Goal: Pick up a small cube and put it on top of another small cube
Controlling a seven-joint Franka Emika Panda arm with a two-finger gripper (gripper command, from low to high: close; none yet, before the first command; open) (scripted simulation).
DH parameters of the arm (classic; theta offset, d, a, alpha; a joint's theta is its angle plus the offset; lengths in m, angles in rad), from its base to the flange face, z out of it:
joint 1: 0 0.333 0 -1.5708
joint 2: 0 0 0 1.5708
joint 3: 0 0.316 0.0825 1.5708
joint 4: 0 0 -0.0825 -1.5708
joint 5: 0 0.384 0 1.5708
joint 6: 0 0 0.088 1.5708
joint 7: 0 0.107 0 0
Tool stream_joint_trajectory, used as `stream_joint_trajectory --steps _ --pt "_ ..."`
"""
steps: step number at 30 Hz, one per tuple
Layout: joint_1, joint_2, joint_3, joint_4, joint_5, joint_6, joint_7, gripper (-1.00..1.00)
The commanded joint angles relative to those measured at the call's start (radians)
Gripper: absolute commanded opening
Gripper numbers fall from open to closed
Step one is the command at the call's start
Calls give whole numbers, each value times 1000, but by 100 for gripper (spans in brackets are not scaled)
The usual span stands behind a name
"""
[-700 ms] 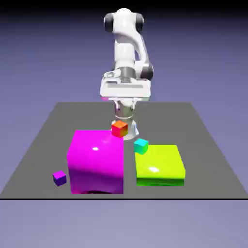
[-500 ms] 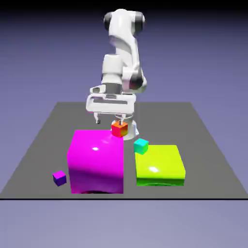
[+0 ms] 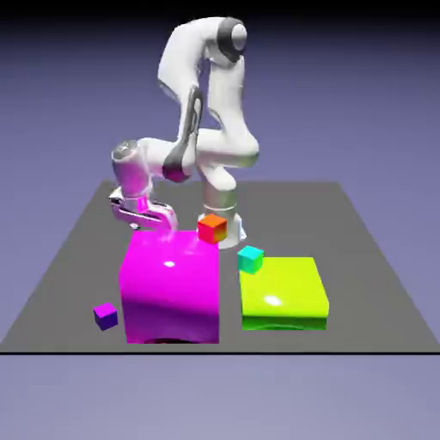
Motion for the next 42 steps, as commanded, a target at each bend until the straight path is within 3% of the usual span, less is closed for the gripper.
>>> stream_joint_trajectory --steps 1,5,16,17,28,30,36,42 --pt "36 1 9 -35 -9 43 17 0" --pt "106 -13 -1 -121 2 100 49 0" --pt "35 350 106 -111 105 452 -16 0" --pt "35 350 106 -111 105 452 -16 -100" --pt "106 -12 -1 -121 2 101 49 -100" --pt "106 -13 -1 -121 2 100 49 -100" --pt "-83 -168 -102 45 -117 73 -189 -100" --pt "39 -245 -90 215 -145 -138 -413 -100"
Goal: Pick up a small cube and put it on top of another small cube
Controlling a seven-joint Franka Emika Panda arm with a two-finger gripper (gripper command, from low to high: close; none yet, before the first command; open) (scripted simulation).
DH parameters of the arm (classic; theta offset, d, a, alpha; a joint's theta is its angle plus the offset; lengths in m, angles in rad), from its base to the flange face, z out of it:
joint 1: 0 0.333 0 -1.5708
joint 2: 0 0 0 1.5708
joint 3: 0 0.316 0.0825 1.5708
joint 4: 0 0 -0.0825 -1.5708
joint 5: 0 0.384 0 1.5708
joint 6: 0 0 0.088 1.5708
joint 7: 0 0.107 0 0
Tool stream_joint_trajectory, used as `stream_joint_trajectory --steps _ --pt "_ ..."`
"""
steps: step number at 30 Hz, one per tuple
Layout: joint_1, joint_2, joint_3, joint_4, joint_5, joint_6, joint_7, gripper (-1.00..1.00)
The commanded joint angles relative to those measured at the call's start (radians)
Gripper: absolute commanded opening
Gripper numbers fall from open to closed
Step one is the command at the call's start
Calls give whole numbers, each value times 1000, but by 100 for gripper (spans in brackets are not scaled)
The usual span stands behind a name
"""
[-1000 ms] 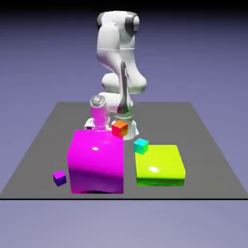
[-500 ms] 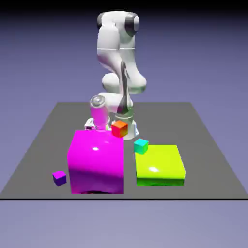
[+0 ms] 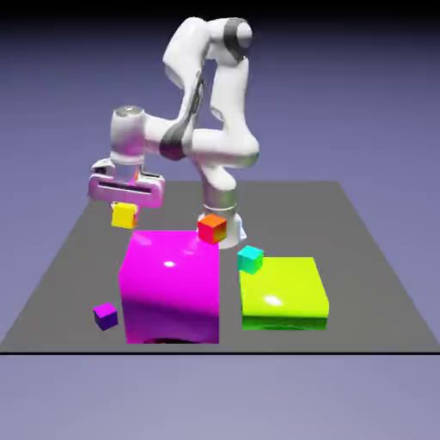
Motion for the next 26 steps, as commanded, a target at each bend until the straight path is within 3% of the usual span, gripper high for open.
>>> stream_joint_trajectory --steps 1,16,18,23,24,26 --pt "36 -6 9 24 -1 -41 -29 -100" --pt "572 -24 172 251 79 -538 -275 -100" --pt "577 -33 175 261 79 -550 -281 -100" --pt "558 7 142 114 43 -362 -266 -100" --pt "558 7 142 114 43 -362 -266 100" --pt "563 -3 149 148 51 -405 -269 100"
